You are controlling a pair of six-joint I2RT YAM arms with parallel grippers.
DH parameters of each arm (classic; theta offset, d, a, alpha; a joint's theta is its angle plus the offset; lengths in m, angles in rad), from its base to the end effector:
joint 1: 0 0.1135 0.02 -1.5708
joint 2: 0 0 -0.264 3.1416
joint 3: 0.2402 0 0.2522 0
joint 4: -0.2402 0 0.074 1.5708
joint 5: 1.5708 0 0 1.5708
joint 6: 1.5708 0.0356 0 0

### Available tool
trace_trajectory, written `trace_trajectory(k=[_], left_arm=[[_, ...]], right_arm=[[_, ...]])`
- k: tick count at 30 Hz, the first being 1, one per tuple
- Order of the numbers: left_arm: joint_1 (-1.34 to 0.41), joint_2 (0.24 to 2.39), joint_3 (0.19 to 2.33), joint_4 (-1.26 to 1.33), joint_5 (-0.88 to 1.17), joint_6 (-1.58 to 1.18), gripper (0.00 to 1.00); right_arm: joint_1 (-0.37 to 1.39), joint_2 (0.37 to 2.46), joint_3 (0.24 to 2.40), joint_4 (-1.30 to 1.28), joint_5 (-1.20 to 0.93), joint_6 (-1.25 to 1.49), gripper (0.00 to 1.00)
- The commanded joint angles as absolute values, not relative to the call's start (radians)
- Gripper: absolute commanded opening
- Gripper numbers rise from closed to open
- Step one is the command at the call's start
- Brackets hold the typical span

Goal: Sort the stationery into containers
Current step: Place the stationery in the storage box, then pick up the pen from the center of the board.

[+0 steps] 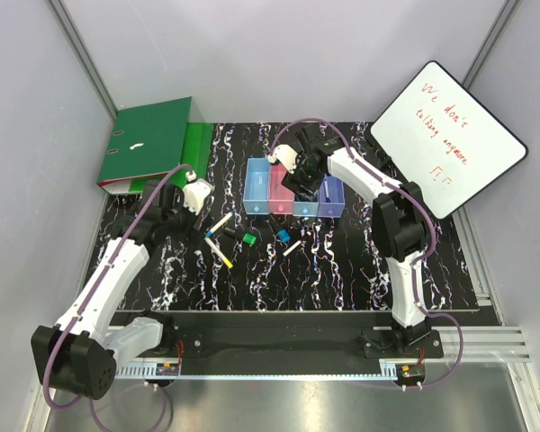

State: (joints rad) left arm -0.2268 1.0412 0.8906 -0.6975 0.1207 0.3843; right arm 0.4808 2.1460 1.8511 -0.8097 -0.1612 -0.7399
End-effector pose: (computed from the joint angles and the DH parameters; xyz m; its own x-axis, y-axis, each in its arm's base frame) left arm 0.2038 -0.0514 0.2819 -0.5647 0.5123 -0.6470 0.5529 0.8169 0.1643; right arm 0.4092 0.2199 0.2237 -0.2340 -0.8726 -0.4286 -0.9184 0.3431 -0.1972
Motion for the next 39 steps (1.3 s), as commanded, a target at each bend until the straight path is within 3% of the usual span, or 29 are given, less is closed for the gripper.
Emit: trace_trajectory(k=[1, 6, 10, 19, 25, 28, 34, 39], left_arm=[[-0.224, 1.048, 0.942, -0.650, 0.141, 0.387, 0.99], [-0.224, 1.052, 0.948, -0.649, 0.146, 0.383, 0.99], [-0.224, 1.055, 0.953, -0.649, 0.146, 0.385, 0.99], [-0.224, 1.048, 0.972, -0.653, 0.138, 0.399, 0.99], [-0.224, 1.032, 0.980, -0.670, 0.169, 0.458, 0.99], [-0.239, 1.032, 0.973, -0.683, 0.172, 0.518, 0.99], [-0.245, 1.031, 0.994, -0.690, 0.141, 0.503, 0.99], [-0.253, 1.006, 0.991, -0.699, 0.138, 0.468, 0.99]], right_arm=[[0.482, 2.121, 1.893, -0.790, -0.158, -0.753, 0.61], [0.483, 2.125, 1.899, -0.779, -0.149, -0.756, 0.79], [0.483, 2.140, 1.919, -0.772, -0.140, -0.756, 0.87], [0.483, 2.109, 1.970, -0.749, -0.101, -0.753, 0.88], [0.488, 1.959, 1.973, -0.767, -0.092, -0.732, 0.88], [0.498, 1.861, 1.910, -0.862, -0.130, -0.802, 0.88], [0.593, 1.609, 1.466, -0.914, -0.075, -1.101, 0.84], [0.690, 1.528, 1.276, -0.887, -0.020, -1.201, 0.81]])
